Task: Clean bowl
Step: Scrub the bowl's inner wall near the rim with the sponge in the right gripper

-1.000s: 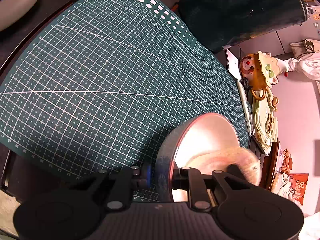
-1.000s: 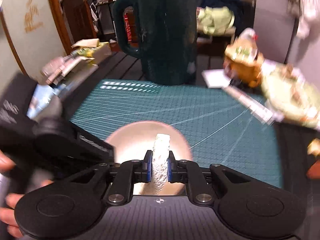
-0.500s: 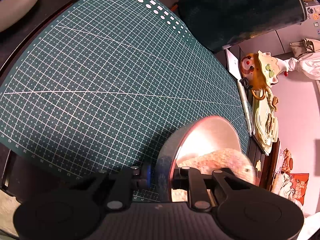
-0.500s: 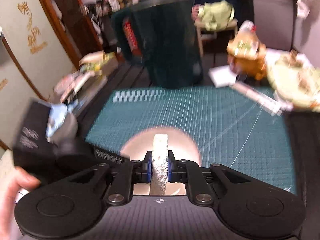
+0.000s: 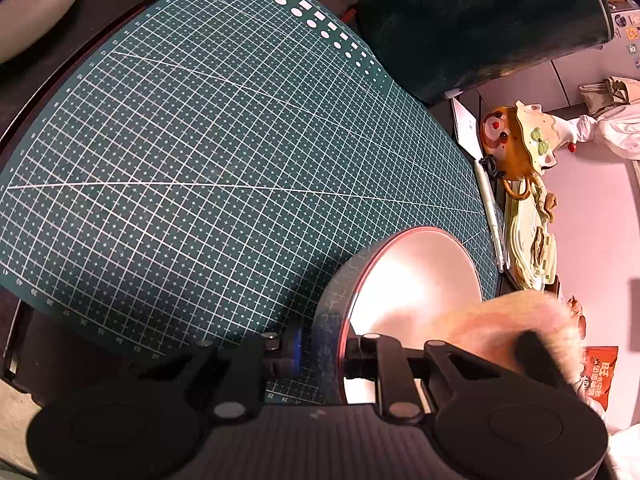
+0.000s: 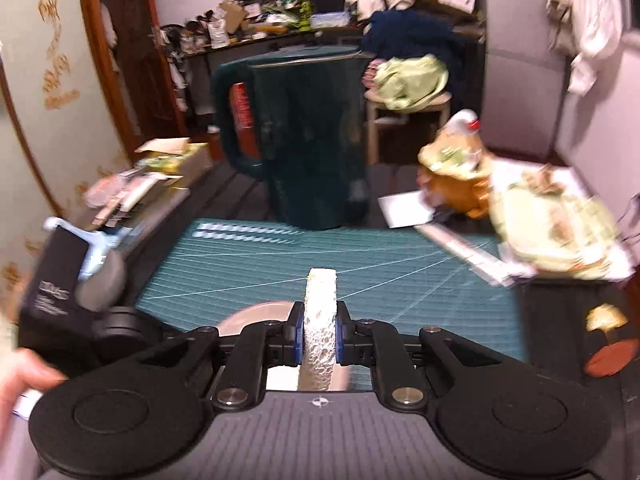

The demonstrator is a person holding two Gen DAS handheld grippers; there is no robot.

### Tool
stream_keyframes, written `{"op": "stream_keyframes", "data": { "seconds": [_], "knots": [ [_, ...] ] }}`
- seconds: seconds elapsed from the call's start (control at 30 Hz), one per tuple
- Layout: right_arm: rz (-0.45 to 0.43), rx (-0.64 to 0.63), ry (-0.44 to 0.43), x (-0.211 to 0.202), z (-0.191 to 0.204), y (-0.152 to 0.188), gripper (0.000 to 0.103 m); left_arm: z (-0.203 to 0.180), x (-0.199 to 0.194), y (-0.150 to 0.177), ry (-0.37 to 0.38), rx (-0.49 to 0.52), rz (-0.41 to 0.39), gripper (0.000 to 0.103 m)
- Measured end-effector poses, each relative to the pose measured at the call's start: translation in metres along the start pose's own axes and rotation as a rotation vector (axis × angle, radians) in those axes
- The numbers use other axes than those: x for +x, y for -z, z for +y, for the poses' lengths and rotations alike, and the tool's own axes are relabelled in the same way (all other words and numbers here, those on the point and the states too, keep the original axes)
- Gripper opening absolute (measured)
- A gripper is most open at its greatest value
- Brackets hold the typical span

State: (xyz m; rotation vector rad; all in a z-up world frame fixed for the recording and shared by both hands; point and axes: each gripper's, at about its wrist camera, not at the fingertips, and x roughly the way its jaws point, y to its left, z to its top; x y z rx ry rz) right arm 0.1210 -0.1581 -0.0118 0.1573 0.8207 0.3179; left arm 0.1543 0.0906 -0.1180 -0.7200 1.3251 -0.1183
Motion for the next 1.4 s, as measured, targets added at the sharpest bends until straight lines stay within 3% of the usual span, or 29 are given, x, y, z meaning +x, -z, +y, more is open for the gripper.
{"op": "stream_keyframes", "data": {
  "seconds": [0.07,0.13,0.27,0.37,0.63,0.7,1.3,1.4],
  "knots": [
    [0.054,0.032,-0.038,0.013,0.001,0.007,0.013,-0.002,0.000,0.000,0.001,-0.003,0.001,0.018],
    [0.088,0.007,0.006,0.026,0.004,0.014,0.013,-0.004,0.000,0.000,0.002,-0.006,0.002,0.018],
    [0.040,-0.088,0.116,0.019,0.011,0.014,0.013,-0.002,0.000,0.000,0.001,-0.004,0.001,0.018],
    [-0.013,-0.073,0.130,0.004,0.006,0.005,0.013,-0.005,0.000,0.001,-0.003,0.002,-0.001,0.018],
    [0.049,-0.001,-0.034,0.007,0.002,0.005,0.013,-0.005,-0.003,-0.003,0.000,0.000,0.000,0.018],
    [0.074,-0.044,0.000,0.018,0.010,0.012,0.013,-0.011,-0.003,-0.001,0.001,-0.001,0.001,0.018],
    [0.059,-0.036,-0.001,0.017,0.005,0.011,0.013,-0.033,-0.014,0.003,0.001,-0.001,0.002,0.018],
    [0.052,-0.113,0.082,0.022,0.012,0.015,0.013,-0.025,-0.004,0.003,0.003,-0.003,0.003,0.018]
  ]
}}
